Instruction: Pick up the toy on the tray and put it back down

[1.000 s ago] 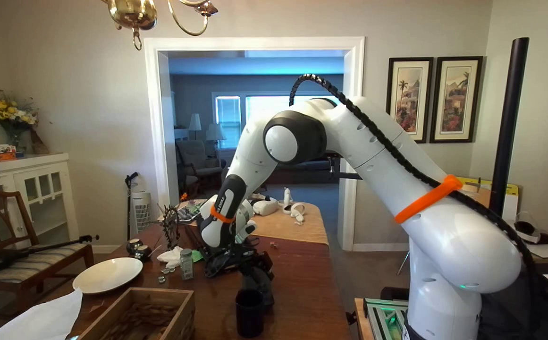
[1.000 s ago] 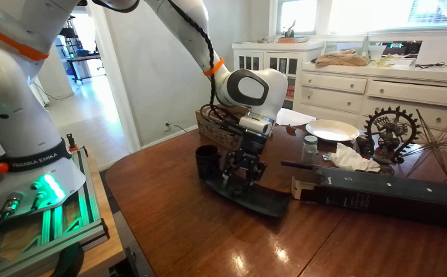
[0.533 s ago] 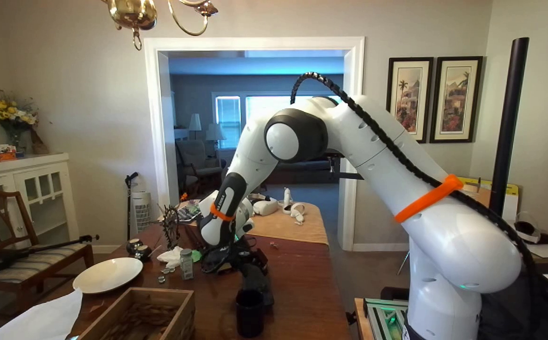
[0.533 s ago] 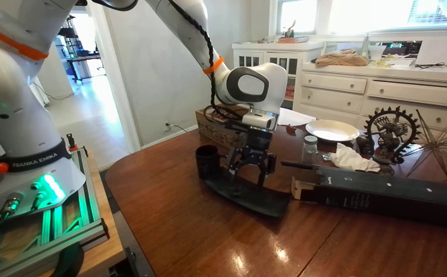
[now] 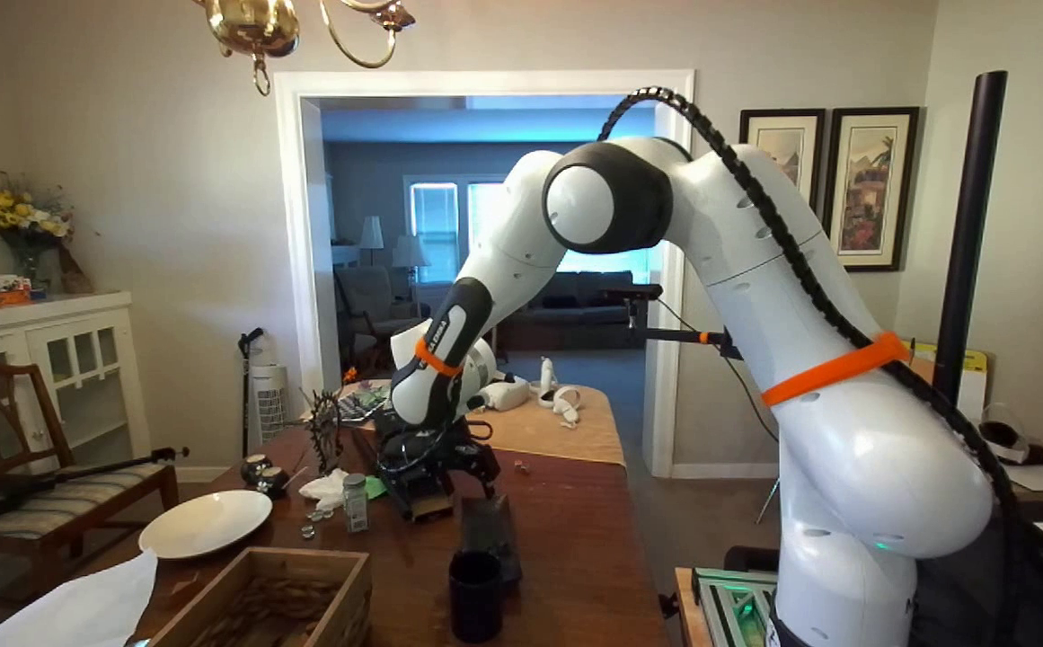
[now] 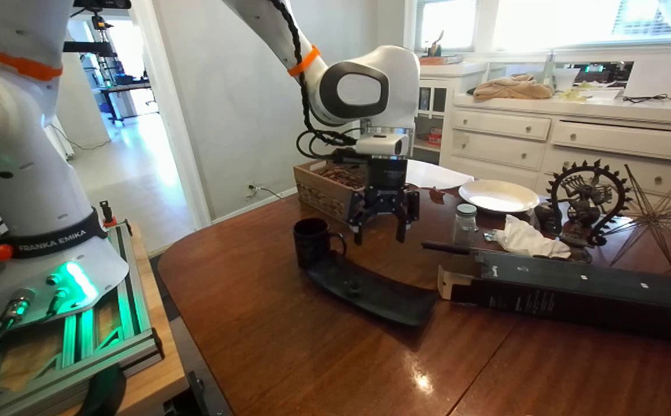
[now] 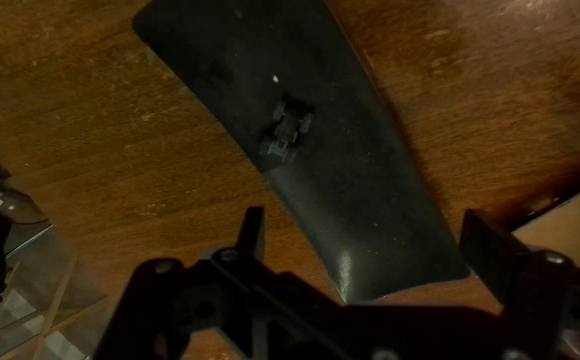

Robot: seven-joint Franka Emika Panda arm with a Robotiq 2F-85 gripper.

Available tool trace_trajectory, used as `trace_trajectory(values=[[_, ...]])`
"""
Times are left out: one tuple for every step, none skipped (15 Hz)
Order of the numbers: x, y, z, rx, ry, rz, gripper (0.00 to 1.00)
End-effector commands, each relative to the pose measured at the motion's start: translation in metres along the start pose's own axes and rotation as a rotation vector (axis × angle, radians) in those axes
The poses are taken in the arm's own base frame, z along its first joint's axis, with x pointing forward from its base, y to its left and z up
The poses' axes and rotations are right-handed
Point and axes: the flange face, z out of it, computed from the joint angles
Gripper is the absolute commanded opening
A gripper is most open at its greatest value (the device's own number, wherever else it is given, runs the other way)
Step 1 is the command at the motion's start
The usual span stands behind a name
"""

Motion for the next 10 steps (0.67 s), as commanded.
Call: trace_trajectory(values=[[0.001,0.035,-0.034,0.059,-0.135,-0.104,1.00],[0.004,0.042,-0.042,0.069,-0.161,-0.148,1.00],[0.006,0.048,-0.046,0.084,-0.185,-0.193,1.00],[0.010,0.054,-0.052,0.101,-0.203,-0.243,1.00],[0.014,0.061,-0.054,0.115,-0.224,-0.290,1.00],[0.019,0.068,-0.057,0.128,-0.242,-0.340,1.00],[0.023,0.074,-0.059,0.139,-0.255,-0.394,1.00],[0.027,0.081,-0.058,0.147,-0.264,-0.448,1.00],[0.032,0.089,-0.058,0.153,-0.271,-0.504,1.00],[0.037,0.096,-0.058,0.154,-0.267,-0.564,1.00]])
